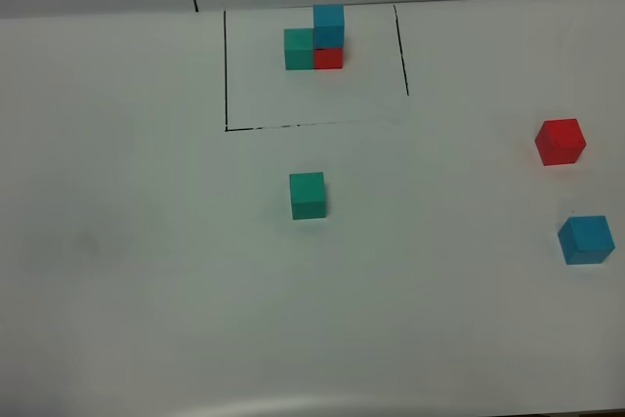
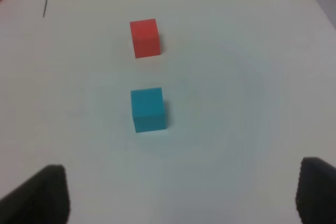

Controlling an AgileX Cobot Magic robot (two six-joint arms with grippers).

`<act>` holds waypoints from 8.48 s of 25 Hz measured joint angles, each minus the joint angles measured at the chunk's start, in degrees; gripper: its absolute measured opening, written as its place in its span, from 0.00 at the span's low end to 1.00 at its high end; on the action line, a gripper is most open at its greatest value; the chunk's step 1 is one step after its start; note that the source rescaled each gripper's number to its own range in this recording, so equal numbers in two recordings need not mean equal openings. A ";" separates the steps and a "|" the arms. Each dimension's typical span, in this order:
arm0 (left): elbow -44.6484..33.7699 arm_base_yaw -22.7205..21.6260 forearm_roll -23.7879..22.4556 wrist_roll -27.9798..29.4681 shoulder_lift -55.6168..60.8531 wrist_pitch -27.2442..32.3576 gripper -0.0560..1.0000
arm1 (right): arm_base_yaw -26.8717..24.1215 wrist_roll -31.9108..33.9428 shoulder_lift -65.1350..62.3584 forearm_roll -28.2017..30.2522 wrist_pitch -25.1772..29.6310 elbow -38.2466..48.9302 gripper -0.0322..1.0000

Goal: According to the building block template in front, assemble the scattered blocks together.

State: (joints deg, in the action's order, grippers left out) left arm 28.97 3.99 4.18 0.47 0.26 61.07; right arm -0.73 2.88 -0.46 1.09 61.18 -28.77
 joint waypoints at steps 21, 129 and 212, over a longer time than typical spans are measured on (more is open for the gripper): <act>0.00 0.00 0.00 0.00 0.00 0.00 0.76 | 0.00 -5.93 32.91 -2.11 -6.91 -2.95 0.93; 0.00 0.00 0.00 0.00 0.00 0.04 0.76 | 37.14 -56.54 132.55 -4.01 -3.76 -70.43 0.05; 0.00 0.00 0.00 0.00 0.10 0.04 0.76 | 12.72 1.27 94.77 7.17 -18.89 -24.61 0.66</act>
State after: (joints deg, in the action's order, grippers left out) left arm 28.97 3.99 4.18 0.47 0.37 61.11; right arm 11.99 4.16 94.32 8.26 42.29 -53.38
